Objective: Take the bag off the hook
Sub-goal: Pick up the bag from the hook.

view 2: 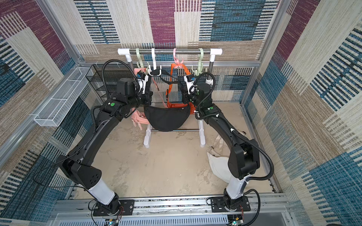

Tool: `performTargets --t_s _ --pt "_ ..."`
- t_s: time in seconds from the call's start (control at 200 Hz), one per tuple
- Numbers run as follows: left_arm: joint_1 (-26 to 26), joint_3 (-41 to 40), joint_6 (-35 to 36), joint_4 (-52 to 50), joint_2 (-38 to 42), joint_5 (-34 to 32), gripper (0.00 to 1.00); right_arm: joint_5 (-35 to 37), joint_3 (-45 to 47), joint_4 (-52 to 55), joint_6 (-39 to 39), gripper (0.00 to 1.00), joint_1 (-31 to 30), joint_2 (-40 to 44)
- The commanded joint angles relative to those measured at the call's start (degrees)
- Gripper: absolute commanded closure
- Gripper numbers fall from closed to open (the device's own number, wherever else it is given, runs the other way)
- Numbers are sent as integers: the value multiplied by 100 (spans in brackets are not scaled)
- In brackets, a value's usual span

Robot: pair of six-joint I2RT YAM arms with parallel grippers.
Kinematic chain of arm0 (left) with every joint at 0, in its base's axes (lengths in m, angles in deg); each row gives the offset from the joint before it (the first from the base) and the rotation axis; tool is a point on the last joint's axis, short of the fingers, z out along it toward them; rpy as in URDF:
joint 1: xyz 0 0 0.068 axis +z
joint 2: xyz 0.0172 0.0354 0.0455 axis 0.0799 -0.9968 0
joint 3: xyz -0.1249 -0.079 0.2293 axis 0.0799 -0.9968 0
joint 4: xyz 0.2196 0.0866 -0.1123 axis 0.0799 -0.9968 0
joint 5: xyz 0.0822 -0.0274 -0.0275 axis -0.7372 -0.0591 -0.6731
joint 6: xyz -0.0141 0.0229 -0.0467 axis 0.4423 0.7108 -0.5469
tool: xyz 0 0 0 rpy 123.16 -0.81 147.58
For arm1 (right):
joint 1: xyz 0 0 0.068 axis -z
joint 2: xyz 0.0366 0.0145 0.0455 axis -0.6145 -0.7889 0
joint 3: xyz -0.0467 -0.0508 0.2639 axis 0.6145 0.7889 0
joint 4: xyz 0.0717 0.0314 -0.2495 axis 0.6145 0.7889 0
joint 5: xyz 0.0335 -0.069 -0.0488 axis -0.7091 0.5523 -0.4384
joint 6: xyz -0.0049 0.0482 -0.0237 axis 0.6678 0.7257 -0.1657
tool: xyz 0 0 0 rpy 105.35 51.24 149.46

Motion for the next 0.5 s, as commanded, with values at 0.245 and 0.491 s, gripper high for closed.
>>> performTargets --t_s 0.245,0.491 --pt "86 -983 163 496 773 226 50 232 96 146 -16 100 -6 4" --pt "431 -1007 -134 391 585 393 48 220 312 67 -12 100 -6 16"
